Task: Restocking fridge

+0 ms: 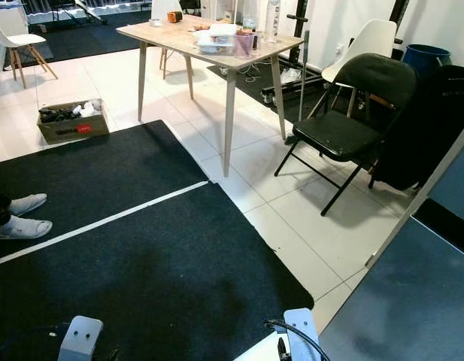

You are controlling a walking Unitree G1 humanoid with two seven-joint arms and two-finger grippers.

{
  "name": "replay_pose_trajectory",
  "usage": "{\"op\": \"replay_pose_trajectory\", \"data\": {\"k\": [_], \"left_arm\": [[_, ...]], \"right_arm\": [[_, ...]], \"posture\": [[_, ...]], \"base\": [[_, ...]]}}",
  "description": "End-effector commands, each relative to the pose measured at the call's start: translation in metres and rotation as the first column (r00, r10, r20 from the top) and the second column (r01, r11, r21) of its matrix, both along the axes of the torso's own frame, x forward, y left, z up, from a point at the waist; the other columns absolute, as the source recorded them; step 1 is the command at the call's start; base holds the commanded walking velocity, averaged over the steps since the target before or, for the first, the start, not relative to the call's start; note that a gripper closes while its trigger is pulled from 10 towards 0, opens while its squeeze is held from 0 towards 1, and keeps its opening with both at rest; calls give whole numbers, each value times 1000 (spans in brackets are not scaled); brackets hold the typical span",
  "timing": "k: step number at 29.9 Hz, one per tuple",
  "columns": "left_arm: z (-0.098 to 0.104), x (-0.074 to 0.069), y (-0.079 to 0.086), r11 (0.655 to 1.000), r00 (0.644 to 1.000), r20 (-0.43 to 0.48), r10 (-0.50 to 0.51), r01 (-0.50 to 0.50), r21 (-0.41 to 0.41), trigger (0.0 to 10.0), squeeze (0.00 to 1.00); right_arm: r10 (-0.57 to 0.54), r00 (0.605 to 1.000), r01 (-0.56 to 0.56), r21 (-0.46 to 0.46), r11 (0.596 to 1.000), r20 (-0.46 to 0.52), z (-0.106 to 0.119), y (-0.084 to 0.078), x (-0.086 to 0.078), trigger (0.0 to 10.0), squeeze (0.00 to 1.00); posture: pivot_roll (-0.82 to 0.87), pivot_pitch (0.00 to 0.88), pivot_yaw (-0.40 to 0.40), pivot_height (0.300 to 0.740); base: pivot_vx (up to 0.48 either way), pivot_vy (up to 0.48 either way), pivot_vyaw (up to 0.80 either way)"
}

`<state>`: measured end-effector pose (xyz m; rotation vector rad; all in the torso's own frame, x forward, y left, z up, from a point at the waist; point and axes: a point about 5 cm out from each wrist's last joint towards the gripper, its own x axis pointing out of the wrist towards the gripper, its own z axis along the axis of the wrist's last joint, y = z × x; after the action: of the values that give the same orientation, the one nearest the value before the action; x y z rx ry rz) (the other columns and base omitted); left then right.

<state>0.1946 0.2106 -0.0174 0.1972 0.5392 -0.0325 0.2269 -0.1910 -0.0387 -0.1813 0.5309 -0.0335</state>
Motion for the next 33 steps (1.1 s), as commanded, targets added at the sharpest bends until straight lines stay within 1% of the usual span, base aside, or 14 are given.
{"op": "replay_pose_trajectory", "data": {"k": [1, 29, 33], "left_arm": [[-4, -5, 0, 1000, 1000, -25, 4, -3, 8, 10000, 0], [-2, -2, 1, 1000, 1000, -9, 2, -2, 16, 10000, 0], [-3, -2, 1, 1000, 1000, -6, 1, -1, 24, 10000, 0]], "right_arm": [[-12, 1000, 12, 3, 1000, -25, -5, -1, -7, 10000, 0], [-10, 1000, 10, 0, 1000, -22, -4, -2, -6, 10000, 0], [-12, 1000, 12, 1, 1000, -25, -5, -2, -7, 10000, 0]], "posture": [[-87, 133, 31, 736], [-88, 125, 31, 736], [-88, 127, 32, 736]], "base": [[0, 0, 0], [0, 0, 0], [409, 0, 0]]}}
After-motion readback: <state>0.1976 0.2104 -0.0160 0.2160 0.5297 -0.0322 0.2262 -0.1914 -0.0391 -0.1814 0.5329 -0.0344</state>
